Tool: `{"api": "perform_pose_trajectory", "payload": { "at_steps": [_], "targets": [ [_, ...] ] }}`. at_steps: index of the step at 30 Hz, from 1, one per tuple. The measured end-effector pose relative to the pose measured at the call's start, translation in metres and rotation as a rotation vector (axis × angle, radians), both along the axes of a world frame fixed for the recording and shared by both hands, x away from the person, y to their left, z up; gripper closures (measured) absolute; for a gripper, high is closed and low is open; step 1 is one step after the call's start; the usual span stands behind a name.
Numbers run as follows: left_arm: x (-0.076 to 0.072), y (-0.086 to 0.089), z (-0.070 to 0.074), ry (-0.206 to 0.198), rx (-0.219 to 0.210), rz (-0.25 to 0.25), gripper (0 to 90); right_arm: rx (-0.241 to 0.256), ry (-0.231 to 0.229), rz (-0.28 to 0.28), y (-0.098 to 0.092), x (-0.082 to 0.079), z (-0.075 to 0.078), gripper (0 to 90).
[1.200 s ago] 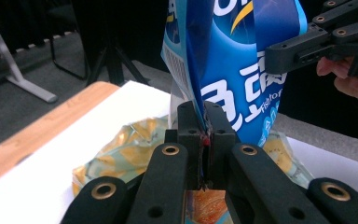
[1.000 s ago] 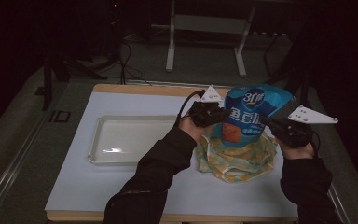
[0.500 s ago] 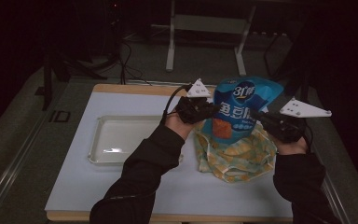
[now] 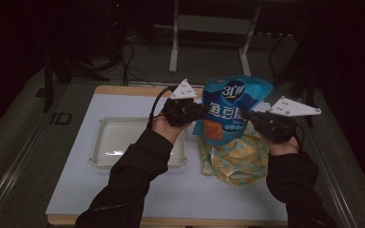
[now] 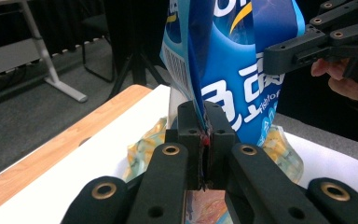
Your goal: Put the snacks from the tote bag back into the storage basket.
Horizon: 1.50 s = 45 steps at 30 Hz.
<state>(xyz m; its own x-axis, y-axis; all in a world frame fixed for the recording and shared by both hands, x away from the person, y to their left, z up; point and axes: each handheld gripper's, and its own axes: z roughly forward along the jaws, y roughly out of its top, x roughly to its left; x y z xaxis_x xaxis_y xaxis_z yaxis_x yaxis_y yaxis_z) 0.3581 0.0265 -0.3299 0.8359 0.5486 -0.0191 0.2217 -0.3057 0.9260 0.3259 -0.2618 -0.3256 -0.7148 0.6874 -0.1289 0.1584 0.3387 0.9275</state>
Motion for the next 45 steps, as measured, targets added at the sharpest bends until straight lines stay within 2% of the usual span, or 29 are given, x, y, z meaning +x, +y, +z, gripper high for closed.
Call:
{"api": "perform_pose_trajectory", "payload": {
  "at_steps": [21, 29, 39, 45],
  "targets": [
    [-0.02, 0.07, -0.002, 0.01, -0.006, 0.075, 88.9, -0.012, 0.003, 0.095, 0.069, 0.004, -0.001, 89.6],
    [-0.03, 0.102, -0.002, 0.01, -0.008, 0.106, 88.9, -0.017, -0.003, 0.129, 0.098, 0.003, -0.001, 89.6],
    [-0.041, 0.14, -0.007, 0.019, -0.011, 0.142, 88.8, -0.016, 0.003, 0.179, 0.137, 0.003, -0.005, 89.7],
    [-0.048, 0.159, -0.016, 0.029, -0.013, 0.165, 88.9, -0.016, 0.013, 0.201, 0.157, 0.003, -0.013, 89.7]
  ]
}}
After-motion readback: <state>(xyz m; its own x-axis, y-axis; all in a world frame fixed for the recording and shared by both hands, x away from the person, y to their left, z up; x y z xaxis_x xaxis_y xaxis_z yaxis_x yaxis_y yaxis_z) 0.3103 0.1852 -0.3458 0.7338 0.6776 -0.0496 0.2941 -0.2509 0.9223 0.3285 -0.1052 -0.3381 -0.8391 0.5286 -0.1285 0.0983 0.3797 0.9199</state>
